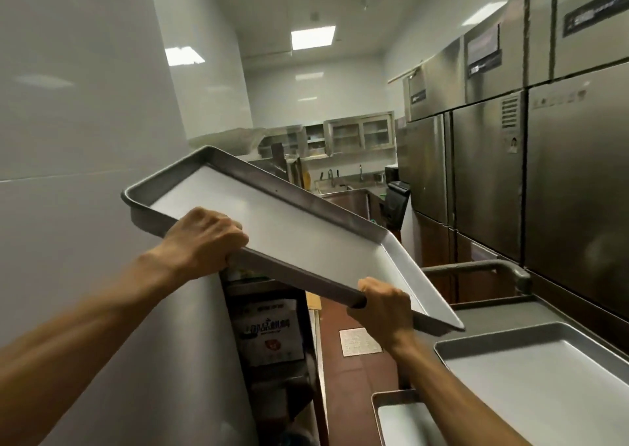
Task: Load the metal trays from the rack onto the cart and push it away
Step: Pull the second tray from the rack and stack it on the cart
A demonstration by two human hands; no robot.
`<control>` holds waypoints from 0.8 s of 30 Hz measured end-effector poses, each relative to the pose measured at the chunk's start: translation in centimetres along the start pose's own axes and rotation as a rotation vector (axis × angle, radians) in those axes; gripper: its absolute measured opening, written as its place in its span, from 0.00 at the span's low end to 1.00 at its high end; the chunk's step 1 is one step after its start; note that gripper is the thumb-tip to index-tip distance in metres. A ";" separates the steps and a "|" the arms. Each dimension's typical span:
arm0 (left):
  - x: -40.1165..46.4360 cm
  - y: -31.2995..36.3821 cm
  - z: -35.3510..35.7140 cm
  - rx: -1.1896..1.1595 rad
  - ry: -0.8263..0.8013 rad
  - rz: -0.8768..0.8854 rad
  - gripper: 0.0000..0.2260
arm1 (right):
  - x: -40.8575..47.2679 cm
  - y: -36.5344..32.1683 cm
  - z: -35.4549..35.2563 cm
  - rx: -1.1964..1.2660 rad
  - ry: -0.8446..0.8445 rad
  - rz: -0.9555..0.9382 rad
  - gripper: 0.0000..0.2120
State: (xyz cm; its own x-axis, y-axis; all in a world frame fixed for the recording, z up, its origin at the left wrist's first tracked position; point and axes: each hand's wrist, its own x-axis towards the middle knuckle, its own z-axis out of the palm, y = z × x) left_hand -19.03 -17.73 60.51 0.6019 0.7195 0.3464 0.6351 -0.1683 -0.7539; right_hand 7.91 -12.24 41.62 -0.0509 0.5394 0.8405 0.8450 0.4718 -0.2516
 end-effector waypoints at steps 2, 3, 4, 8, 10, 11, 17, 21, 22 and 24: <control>-1.4 2.1 -0.3 -0.112 0.112 -0.053 0.06 | 0.0 1.4 -2.8 -0.071 -0.031 -0.079 0.18; -2.1 3.6 -0.6 -0.166 0.150 -0.085 0.09 | -0.1 2.1 -4.3 -0.105 -0.053 -0.117 0.17; -2.7 5.2 -0.8 -0.213 0.160 -0.121 0.11 | -0.4 3.0 -5.7 -0.135 -0.066 -0.162 0.17; -4.1 12.6 -1.3 -0.362 0.144 -0.203 0.15 | -2.1 6.4 -11.7 -0.239 -0.135 -0.290 0.17; -4.2 16.1 -1.9 -0.418 0.125 -0.218 0.16 | -3.4 7.9 -14.6 -0.286 -0.178 -0.313 0.16; -4.1 17.7 -2.2 -0.453 0.120 -0.222 0.16 | -4.1 8.7 -16.0 -0.307 -0.196 -0.318 0.15; -2.2 23.9 -3.1 -0.584 0.117 -0.178 0.15 | -7.8 11.4 -21.3 -0.400 -0.295 -0.261 0.14; 0.2 26.0 -3.4 -0.658 0.166 -0.127 0.14 | -9.4 13.0 -23.5 -0.451 -0.317 -0.179 0.13; 1.1 26.5 -3.1 -0.676 0.183 -0.106 0.13 | -9.7 13.5 -24.0 -0.471 -0.317 -0.156 0.13; 2.3 27.1 -2.5 -0.699 0.204 -0.081 0.12 | -10.1 14.0 -24.6 -0.511 -0.332 -0.127 0.14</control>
State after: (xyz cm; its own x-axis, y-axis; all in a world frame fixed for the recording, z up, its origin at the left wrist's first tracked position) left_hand 0.82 -22.32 42.27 0.5749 0.6195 0.5345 0.8009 -0.5599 -0.2124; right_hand 33.34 -28.28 41.46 -0.2613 0.7280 0.6338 0.9653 0.1972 0.1714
